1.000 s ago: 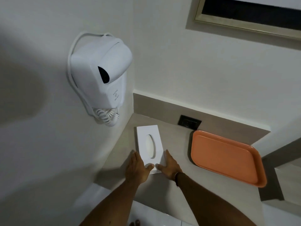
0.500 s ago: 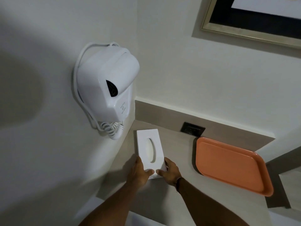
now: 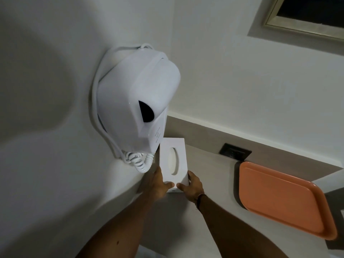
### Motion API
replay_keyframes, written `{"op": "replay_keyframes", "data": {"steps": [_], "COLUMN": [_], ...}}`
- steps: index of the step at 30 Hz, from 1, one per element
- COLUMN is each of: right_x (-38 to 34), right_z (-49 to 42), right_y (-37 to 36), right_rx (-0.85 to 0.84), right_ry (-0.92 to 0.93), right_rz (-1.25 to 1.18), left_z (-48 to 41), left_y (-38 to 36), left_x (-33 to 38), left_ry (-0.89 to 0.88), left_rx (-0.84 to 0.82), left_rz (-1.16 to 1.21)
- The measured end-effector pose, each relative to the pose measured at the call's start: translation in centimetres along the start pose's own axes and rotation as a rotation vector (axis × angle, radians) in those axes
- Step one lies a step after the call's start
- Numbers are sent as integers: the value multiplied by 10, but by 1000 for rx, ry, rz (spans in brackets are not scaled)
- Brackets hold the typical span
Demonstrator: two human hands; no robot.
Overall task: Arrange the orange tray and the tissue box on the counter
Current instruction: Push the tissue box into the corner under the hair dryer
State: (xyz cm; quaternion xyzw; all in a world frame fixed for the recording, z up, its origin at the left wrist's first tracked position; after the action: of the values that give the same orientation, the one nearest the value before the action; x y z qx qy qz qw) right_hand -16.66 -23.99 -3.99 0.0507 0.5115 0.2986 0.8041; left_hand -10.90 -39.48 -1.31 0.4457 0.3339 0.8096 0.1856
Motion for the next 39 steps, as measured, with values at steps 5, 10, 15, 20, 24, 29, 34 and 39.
{"op": "replay_keyframes", "data": {"steps": [5,10,15,20,24,29,34,39], "right_x": [-1,0,4,14,13,15,8,-3], "right_z": [-8,-8,8,31,40,40,36,29], "right_y": [0,0,5,9,3,0,-14,-36], "right_rx": [-4,-31,-39,-118,-204,-255,-325,-376], "right_ry": [-1,17,82,388,534,511,521,523], "right_rz": [4,22,166,678,917,1000,994,981], "left_z": [-10,-7,20,52,58,58,57,38], "left_y": [7,4,6,-18,-41,-41,-25,-11], "left_x": [-1,1,13,9,2,0,-5,-19], "left_ry": [-35,-19,-65,-236,-258,-268,-273,-254], "left_rx": [13,23,97,73,-23,-1,1,-22], "left_rz": [-63,-73,-265,-554,-624,-768,-789,-769]}}
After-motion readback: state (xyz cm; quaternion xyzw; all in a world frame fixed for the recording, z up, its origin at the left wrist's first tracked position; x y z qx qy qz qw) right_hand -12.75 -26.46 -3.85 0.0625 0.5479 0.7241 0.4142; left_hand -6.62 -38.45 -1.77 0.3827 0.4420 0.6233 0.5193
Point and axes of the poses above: each hand's wrist, its own z-axis away from the middle knuckle, its own y-axis out of the back of the hand, x = y × z, the point moved 4 cm from there along -z, towards the middle knuckle, and after that the axes turned 6 degrees about -z, right-handed, at the moved point
